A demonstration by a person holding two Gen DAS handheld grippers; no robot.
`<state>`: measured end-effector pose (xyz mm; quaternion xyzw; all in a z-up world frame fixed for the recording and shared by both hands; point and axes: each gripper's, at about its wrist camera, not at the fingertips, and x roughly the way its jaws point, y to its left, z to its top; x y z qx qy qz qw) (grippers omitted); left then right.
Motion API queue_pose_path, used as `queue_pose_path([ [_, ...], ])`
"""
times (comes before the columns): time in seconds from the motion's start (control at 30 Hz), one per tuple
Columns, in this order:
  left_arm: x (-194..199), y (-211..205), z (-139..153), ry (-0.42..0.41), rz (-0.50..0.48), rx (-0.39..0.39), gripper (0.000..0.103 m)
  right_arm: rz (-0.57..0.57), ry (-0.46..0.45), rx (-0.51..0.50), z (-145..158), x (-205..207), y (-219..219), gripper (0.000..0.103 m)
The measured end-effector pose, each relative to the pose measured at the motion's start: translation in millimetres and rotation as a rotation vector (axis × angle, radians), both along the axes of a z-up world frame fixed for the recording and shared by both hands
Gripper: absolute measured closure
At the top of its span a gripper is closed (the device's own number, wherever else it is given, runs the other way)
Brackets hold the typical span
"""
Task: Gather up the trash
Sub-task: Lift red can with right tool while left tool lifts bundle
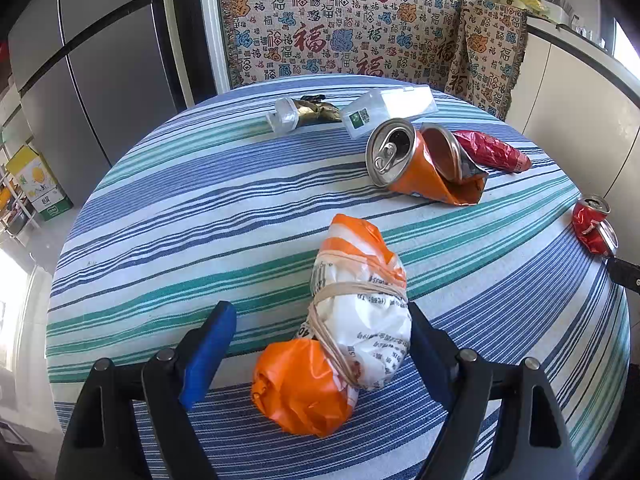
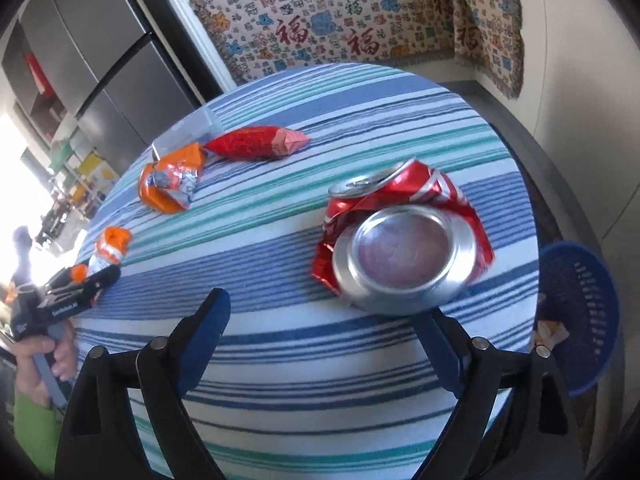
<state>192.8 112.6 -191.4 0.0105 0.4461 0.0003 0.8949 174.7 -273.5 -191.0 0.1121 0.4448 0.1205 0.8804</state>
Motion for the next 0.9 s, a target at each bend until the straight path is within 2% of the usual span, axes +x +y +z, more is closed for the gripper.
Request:
queue_pose_path([
  [0.2,0.1,0.0,0.3,0.000,0.000,0.000,0.018,-0.003,-0.012,-0.030,4.6,-29.5,-6.3,0.011],
  [0.3,-0.1,0.2,0.5,0.000,0.000,0.000,0.018,-0.062,-0.080,-0.094,14.6,-37.8,-16.6,0.011],
  [0.4,-0.2,0.3,0.6,0.000,0.001,0.000,0.018,-0.088,-0.130,-0.164,17.7,-23.3,-25.8,0.005],
  [0.47,0.0,0.2,0.7,0.000,0.001,0.000,0.018,-0.059,-0.093,-0.182,8.4,-5.1,-29.7,0.005],
  [0.53,-0.2,0.4,0.8,0.000,0.001,0.000,0.018,-0.042,-0.064,-0.150,0.9,5.7,-34.4,0.007],
  [0.67,-0.4,0.2,0.8,0.000,0.001,0.000,0.018,0.003,-0.130,-0.186,8.0,11.9,-25.9,0.006],
  [0.8,-0.5,0.3,1.1,0.000,0.001,-0.001,0.018,0.103,-0.186,-0.307,14.8,26.3,1.5,0.003],
  [0.9,-0.4,0.4,1.3,0.000,0.002,-0.001,0.018,0.136,-0.158,-0.333,8.4,43.7,12.2,0.002],
])
